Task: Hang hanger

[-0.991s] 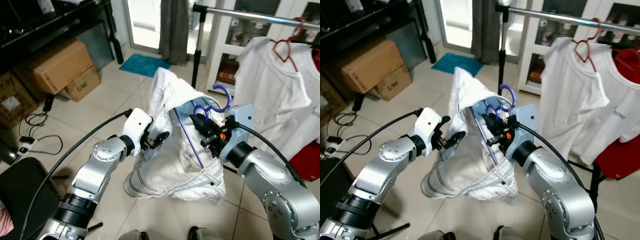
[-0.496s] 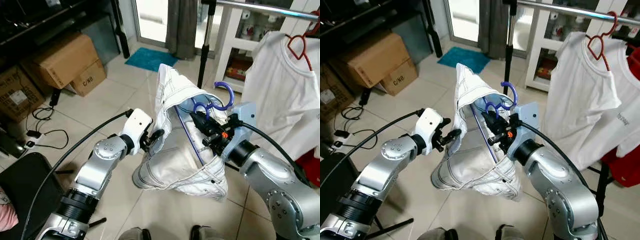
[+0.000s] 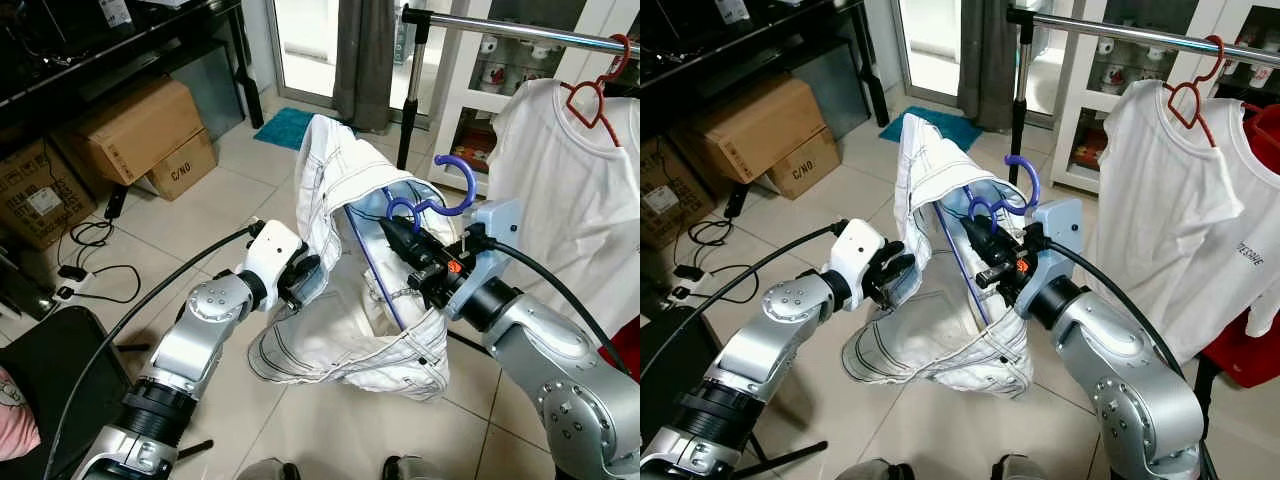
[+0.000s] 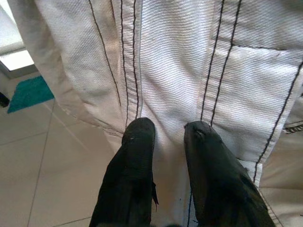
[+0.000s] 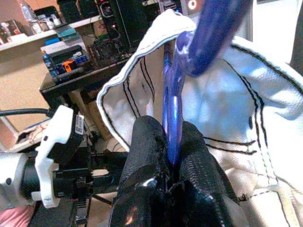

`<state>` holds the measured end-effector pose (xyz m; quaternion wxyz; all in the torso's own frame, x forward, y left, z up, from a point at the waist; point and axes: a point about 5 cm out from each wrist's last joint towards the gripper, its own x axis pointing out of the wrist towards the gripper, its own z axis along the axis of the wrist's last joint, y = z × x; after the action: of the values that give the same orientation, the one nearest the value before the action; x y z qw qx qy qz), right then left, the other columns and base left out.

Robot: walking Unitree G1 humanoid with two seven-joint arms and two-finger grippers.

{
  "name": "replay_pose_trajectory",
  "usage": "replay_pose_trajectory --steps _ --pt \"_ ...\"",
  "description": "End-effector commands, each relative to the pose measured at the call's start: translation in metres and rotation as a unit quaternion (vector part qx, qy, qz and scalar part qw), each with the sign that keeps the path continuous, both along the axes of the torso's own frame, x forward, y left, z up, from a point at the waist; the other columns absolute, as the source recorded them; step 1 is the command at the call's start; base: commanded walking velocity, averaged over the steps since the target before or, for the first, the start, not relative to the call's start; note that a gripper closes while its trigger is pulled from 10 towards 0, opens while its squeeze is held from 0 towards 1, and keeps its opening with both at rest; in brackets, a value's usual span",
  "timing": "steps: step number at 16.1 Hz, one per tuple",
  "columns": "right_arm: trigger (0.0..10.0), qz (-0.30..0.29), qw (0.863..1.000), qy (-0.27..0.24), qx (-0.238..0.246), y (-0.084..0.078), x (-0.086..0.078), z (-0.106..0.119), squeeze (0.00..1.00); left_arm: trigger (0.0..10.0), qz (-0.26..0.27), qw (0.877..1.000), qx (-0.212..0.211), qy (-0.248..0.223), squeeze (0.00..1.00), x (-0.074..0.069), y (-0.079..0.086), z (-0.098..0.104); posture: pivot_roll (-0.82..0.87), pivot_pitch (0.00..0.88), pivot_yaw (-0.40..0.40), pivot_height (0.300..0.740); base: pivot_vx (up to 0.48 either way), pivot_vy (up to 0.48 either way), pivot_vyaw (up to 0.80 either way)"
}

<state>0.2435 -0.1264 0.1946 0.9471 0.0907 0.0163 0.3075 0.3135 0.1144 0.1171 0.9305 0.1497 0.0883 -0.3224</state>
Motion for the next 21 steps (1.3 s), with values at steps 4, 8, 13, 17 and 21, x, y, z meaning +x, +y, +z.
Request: replay_pose_trajectory --steps 4,8,13,17,21 --pt "0.0 0.015 0.999 -0.044 0.014 0.002 -0.004 0.019 0.0 0.0 -0.022 0.998 -0.05 -0.031 0.0 -0.003 -0.002 0.012 -0.15 0.042 0.092 0.74 0.0 0.0 0.0" --pt "0.0 0.014 0.999 -0.039 0.016 0.002 -0.005 0.018 0.0 10.0 -0.121 0.98 -0.066 -0.142 1.0 -0.018 -0.021 0.032 -0.15 0.046 0.089 0.74 0.0 0.0 0.0" --pt "0.0 0.014 0.999 -0.039 0.015 0.002 -0.005 0.018 0.0 10.0 -0.119 0.965 -0.009 -0.232 1.0 -0.016 -0.022 0.04 -0.16 0.049 0.089 0.74 0.0 0.0 0.0" --pt "0.0 0.017 0.999 -0.041 0.014 0.002 -0.005 0.019 0.0 10.0 -0.09 0.969 0.029 -0.227 1.0 -0.009 -0.015 0.028 -0.16 0.049 0.089 0.74 0.0 0.0 0.0" --pt "0.0 0.017 0.999 -0.04 0.014 0.002 -0.005 0.019 0.0 10.0 -0.18 0.967 -0.085 -0.158 0.51 -0.038 -0.031 0.021 -0.15 0.051 0.086 0.74 0.0 0.0 0.0"
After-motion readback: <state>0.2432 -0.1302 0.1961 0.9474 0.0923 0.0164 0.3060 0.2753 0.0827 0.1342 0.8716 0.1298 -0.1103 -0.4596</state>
